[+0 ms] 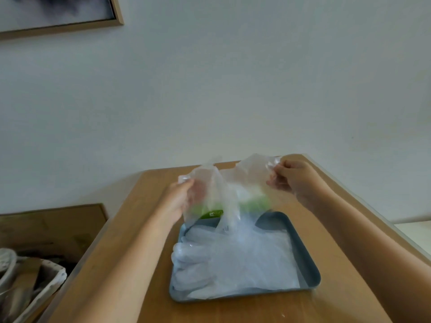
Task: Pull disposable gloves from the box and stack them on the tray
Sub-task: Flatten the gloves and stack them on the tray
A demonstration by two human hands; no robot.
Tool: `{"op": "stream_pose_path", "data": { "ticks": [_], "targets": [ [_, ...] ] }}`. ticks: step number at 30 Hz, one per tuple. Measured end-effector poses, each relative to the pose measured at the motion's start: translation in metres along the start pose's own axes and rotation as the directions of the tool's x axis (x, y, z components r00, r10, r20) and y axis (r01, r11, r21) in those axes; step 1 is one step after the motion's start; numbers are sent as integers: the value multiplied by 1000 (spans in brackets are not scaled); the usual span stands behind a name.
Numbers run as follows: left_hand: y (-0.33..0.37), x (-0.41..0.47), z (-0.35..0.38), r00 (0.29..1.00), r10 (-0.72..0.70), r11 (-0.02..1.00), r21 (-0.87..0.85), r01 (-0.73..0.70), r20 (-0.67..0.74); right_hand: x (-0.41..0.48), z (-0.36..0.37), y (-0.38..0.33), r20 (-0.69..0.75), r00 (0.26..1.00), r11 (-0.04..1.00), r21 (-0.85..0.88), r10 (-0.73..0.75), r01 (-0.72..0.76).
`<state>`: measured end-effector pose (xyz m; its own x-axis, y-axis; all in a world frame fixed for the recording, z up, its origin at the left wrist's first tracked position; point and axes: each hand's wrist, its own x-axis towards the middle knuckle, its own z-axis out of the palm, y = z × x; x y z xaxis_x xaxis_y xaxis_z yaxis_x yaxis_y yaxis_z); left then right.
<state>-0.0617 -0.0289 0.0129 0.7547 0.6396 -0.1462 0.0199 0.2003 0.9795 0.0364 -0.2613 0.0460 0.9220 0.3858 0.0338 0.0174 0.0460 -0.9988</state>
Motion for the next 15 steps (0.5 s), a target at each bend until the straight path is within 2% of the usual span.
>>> {"op": "stream_pose_path", "data": {
  "ticks": [2, 4, 8, 11, 13, 14, 15],
  "targets": [
    [0, 35, -7, 993, -19, 1000, 8, 20, -113, 9, -7, -4, -15, 999, 999, 41, -28, 29],
    [-7, 64, -8, 986, -28, 997, 67, 39, -165, 14, -15, -10, -37, 997, 997, 34, -69, 70],
    [-30, 92, -2, 980, 6, 929, 363, 67, -196, 11, -22, -23, 4, 996, 992, -87, -89, 89],
    [-27, 94, 2, 976, 45, 773, 626, 102, -215, 0, -22, -36, 130, 985, 926, -344, -114, 153],
    [-13, 80, 5, 960, 131, 573, 809, 132, -249, -8, -21, -44, 241, 965, 871, -447, -103, 204],
    [-5, 66, 9, 943, 251, 482, 873, 74, -218, -12, -19, -47, 290, 953, 854, -473, -84, 219],
    [3, 53, 15, 919, 378, 419, 906, -66, -108, -16, -17, -50, 337, 939, 847, -478, -69, 234]
  ]
}}
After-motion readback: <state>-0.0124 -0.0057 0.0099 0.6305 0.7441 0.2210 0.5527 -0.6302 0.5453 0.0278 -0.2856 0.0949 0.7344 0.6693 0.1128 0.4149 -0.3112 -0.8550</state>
